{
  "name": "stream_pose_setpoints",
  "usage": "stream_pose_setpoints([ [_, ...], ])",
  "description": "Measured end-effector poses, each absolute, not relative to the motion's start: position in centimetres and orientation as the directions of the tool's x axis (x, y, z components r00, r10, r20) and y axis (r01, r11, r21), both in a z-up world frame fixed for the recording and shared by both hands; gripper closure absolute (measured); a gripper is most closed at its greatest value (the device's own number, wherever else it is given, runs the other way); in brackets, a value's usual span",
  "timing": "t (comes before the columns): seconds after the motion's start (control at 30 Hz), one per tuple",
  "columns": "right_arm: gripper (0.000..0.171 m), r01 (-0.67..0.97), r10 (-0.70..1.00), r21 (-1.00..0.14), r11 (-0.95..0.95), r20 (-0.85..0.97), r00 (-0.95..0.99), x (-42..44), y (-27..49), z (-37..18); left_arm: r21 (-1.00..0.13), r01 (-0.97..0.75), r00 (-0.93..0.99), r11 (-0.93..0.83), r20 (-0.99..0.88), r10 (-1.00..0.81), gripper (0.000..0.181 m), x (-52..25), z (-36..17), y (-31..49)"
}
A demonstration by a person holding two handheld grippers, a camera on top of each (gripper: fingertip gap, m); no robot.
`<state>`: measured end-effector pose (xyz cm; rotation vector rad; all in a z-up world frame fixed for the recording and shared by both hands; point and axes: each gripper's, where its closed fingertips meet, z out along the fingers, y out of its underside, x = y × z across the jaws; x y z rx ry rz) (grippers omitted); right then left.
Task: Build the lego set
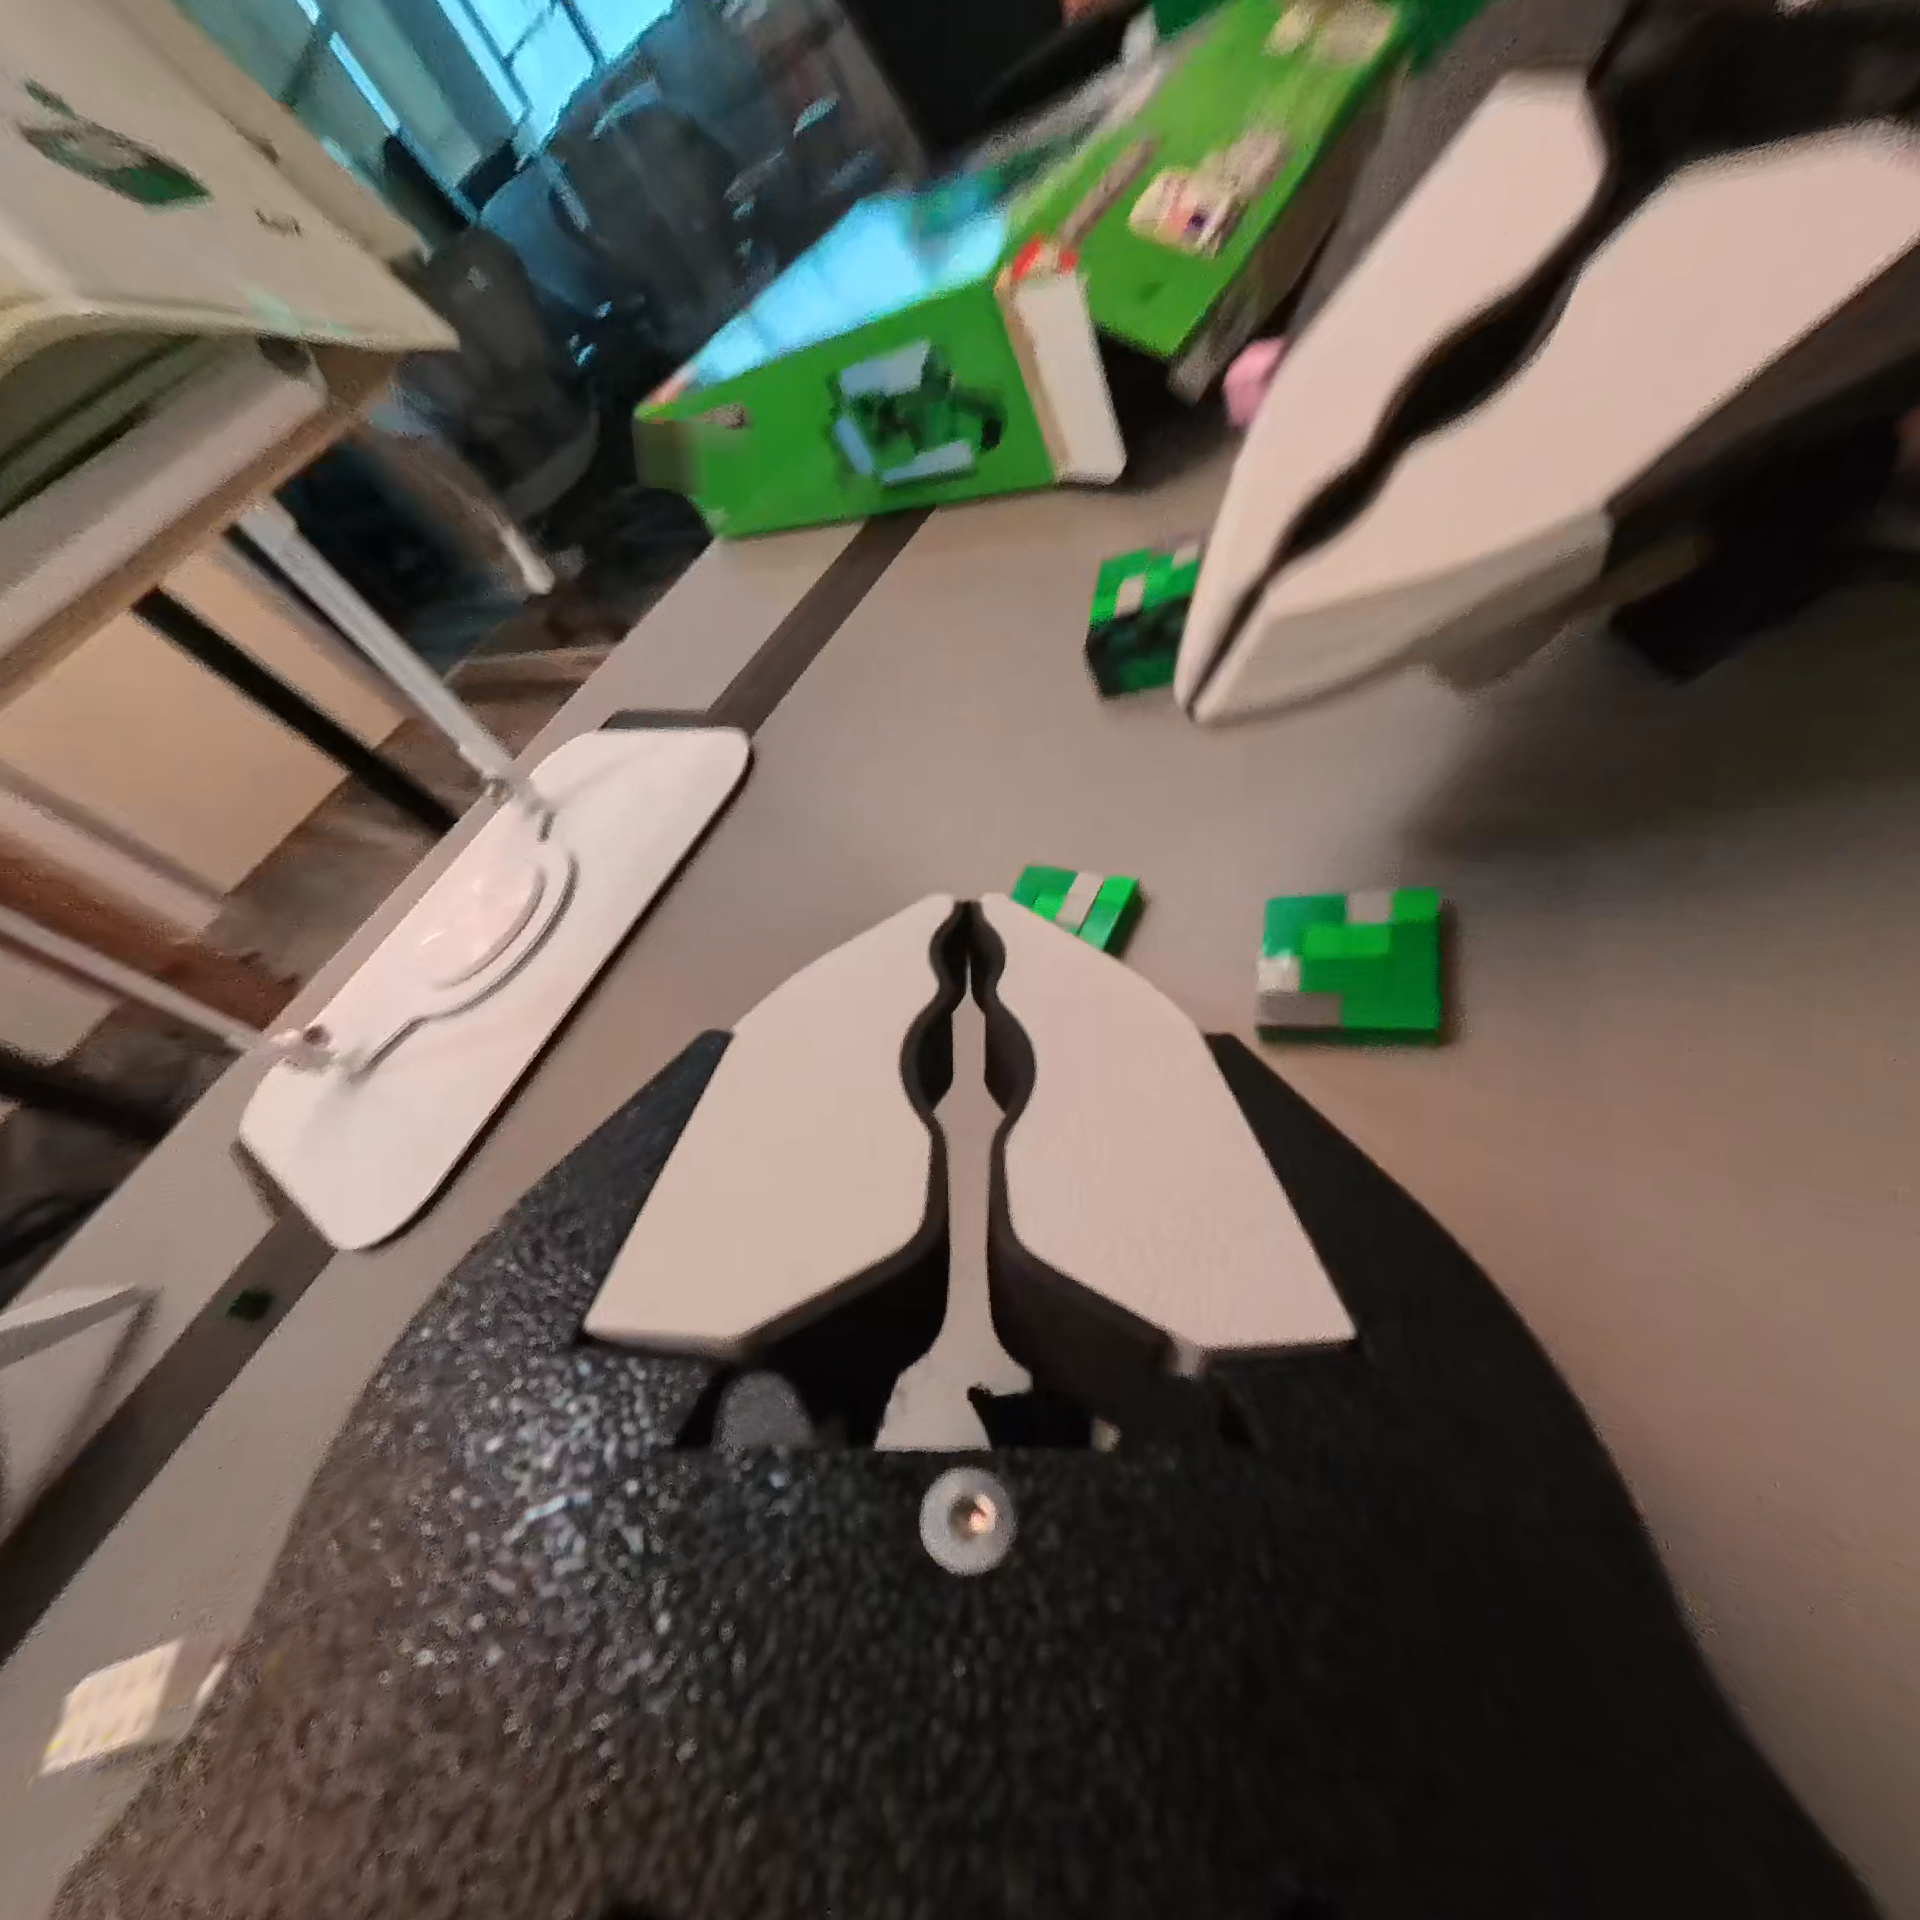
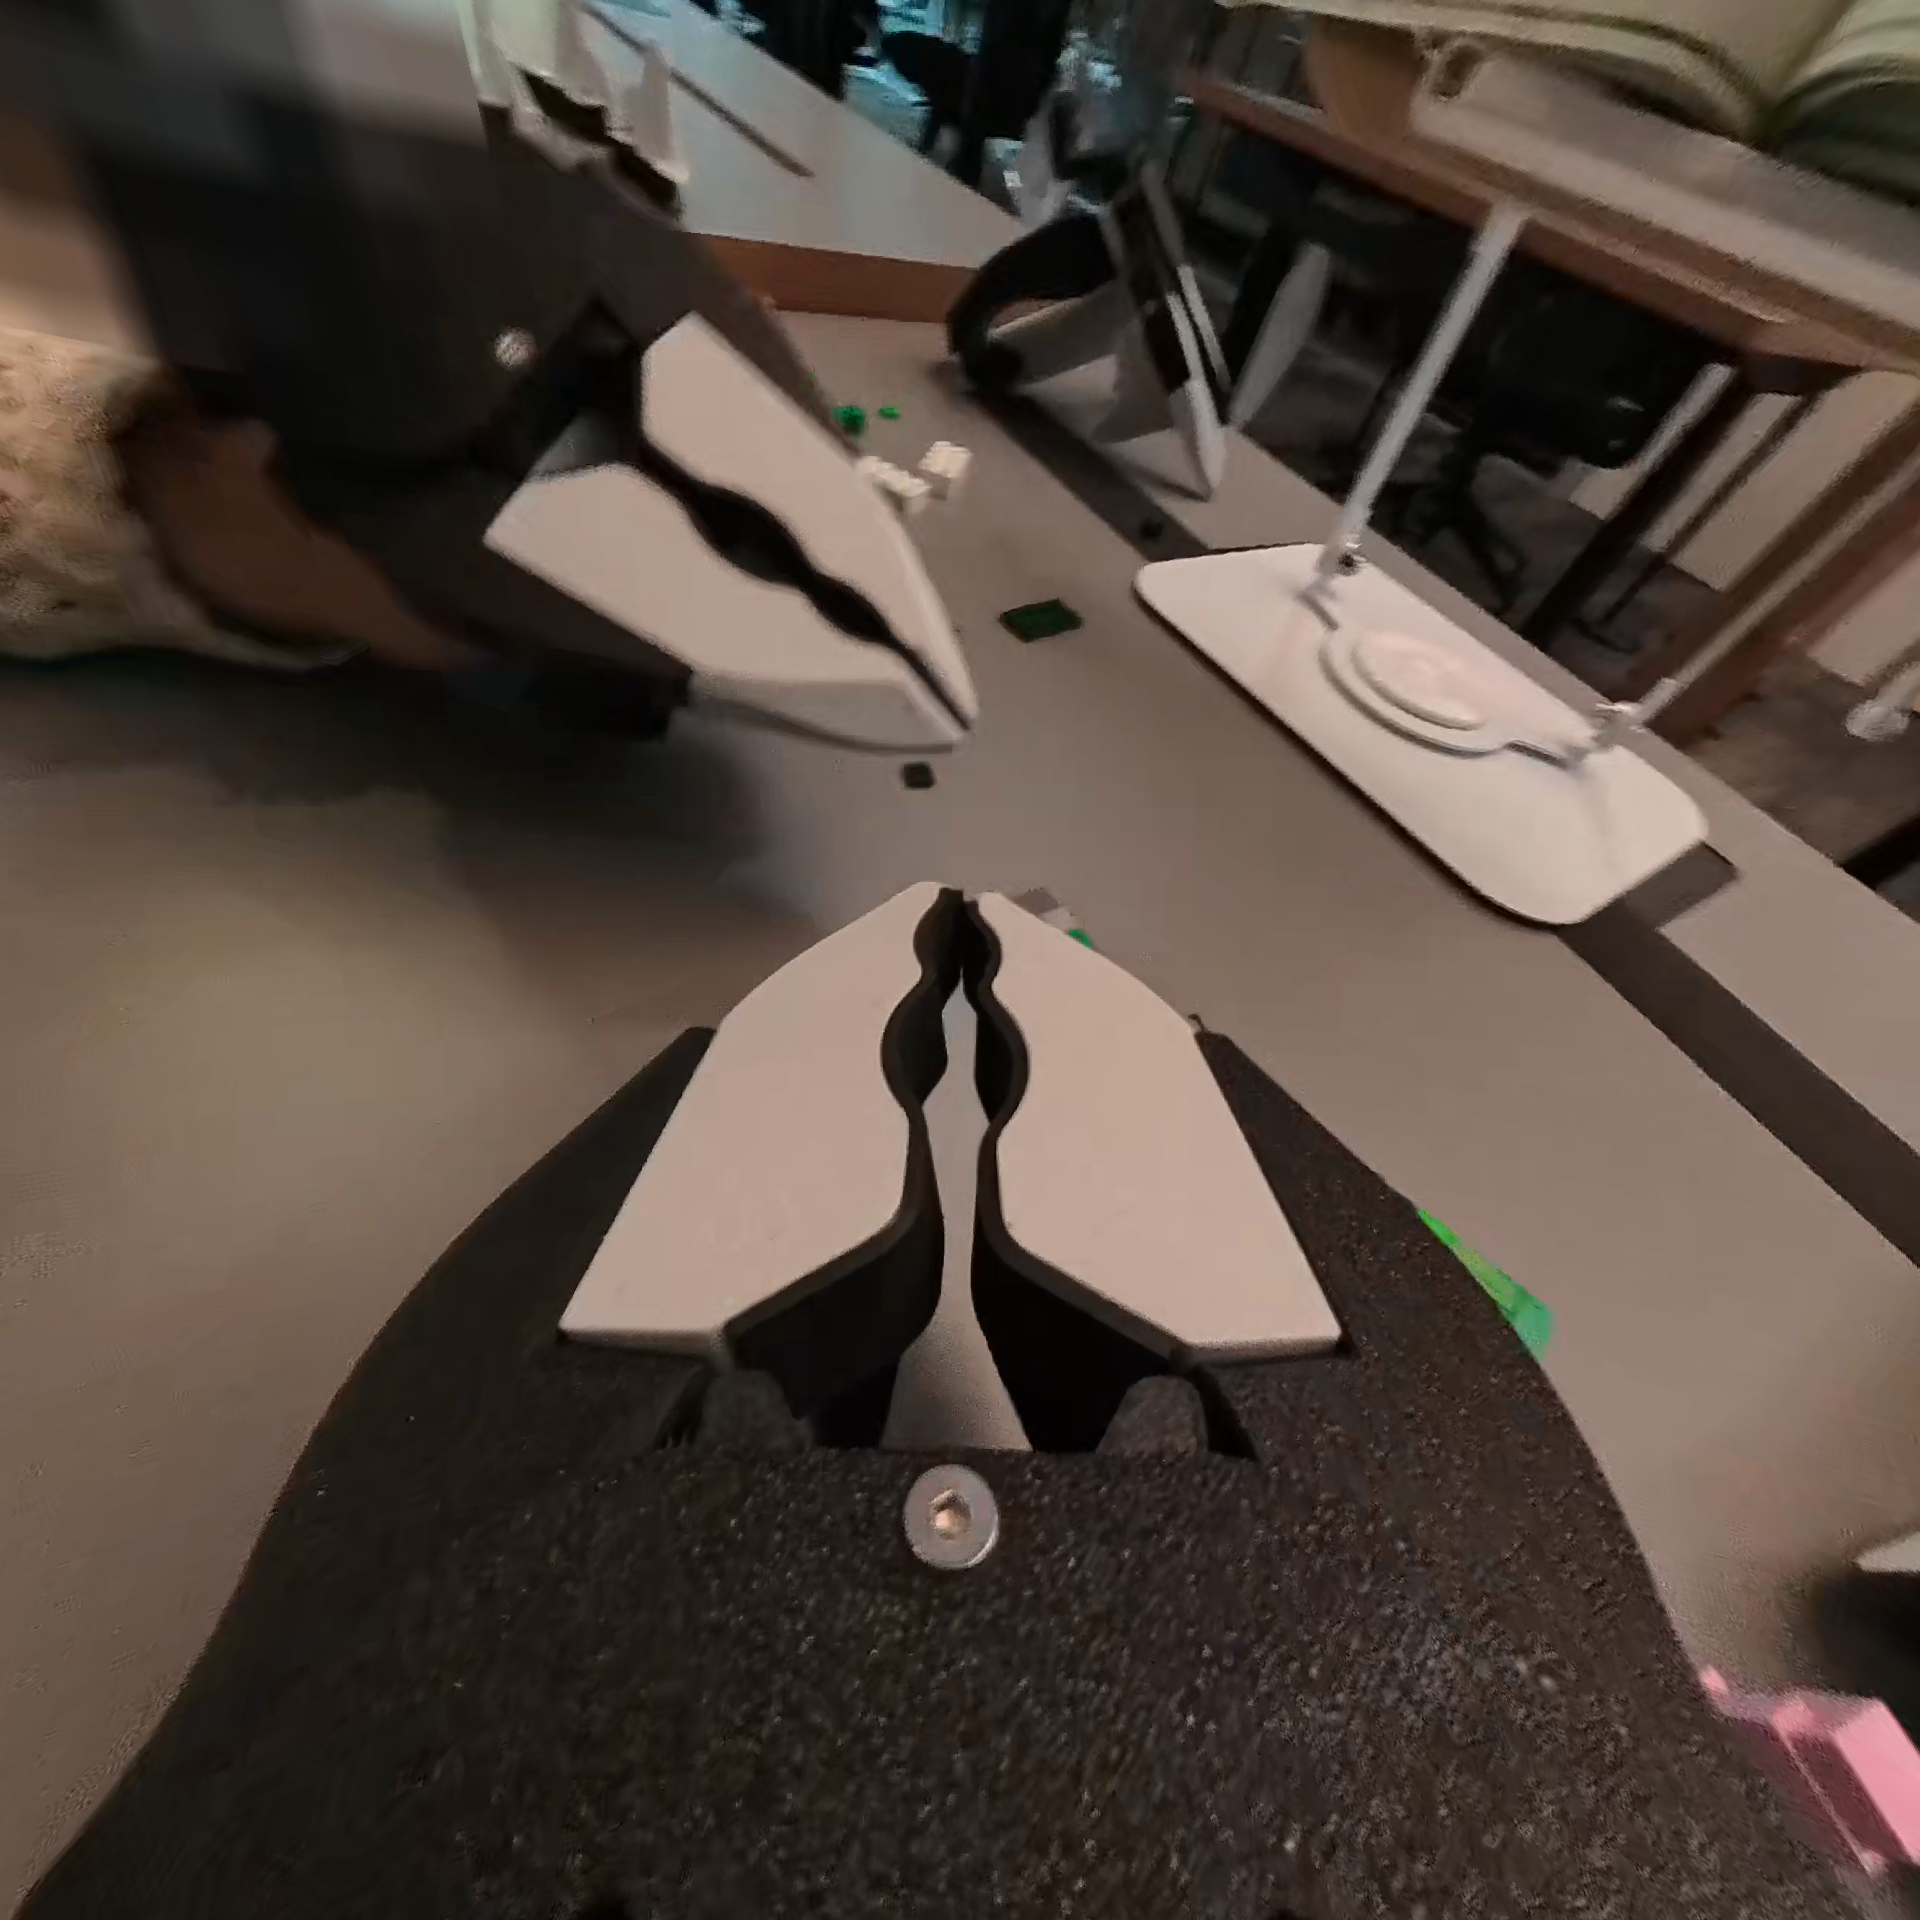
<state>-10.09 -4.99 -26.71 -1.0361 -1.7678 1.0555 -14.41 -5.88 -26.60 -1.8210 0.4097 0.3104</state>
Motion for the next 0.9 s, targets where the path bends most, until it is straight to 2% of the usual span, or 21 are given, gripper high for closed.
stream_pose_setpoints([
  [0.27, 0.171, 0.378, 0.857, -0.843, 0.383, 0.172, -0.486, -9.0, -6.3, -29.6, -0.921, -0.272, 0.952, -0.279, -0.217, -0.214, 0.181, -14.0, -27.0, -6.1],
  [0.57, 0.171, 0.434, 0.842, -0.81, 0.394, 0.13, -0.523, -8.7, -6.6, -30.6, -0.873, -0.369, 0.919, -0.319, -0.291, -0.266, 0.181, -13.1, -28.2, -6.0],
  [0.9, 0.171, 0.441, 0.839, -0.805, 0.397, 0.124, -0.53, -8.7, -6.7, -30.8, -0.885, -0.335, 0.932, -0.323, -0.262, -0.251, 0.181, -13.4, -28.0, -6.1],
])
